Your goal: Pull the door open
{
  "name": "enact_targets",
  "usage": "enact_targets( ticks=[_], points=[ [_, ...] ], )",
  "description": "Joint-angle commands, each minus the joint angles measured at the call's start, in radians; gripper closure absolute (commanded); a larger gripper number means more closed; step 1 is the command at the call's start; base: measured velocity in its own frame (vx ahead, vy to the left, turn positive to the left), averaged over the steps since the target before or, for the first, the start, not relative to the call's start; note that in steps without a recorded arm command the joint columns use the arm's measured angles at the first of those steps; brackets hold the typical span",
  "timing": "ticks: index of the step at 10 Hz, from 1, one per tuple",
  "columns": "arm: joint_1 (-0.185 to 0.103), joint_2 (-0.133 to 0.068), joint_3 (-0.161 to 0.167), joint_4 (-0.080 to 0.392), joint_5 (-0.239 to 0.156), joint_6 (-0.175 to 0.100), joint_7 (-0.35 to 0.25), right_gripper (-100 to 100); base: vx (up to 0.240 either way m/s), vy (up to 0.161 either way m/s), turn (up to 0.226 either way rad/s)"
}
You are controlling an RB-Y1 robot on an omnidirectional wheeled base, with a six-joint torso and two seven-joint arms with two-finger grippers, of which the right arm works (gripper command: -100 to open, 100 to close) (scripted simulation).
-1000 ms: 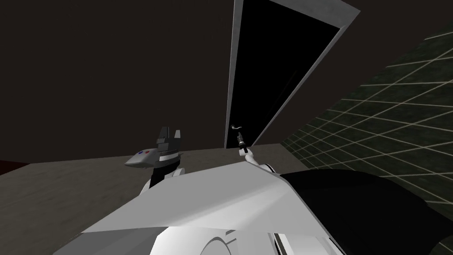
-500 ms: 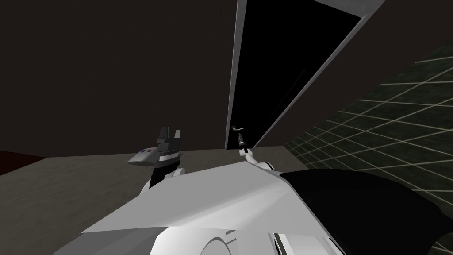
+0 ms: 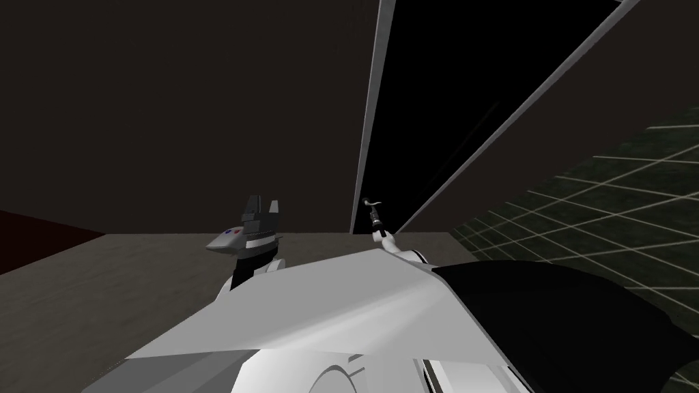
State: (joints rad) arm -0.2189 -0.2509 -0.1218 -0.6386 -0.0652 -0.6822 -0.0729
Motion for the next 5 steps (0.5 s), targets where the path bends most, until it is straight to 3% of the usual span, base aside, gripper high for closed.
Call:
enact_targets(
  ticks=[1, 5],
  points=[
    [0.014, -0.037, -0.010, 0.020, -0.009, -0.021, -0.031, -100, 0.194, 0.075, 0.171],
    [0.050, -0.106, -0.032, 0.047, -0.028, -0.055, -0.084, -100, 0.178, 0.018, 0.142]
  ],
)
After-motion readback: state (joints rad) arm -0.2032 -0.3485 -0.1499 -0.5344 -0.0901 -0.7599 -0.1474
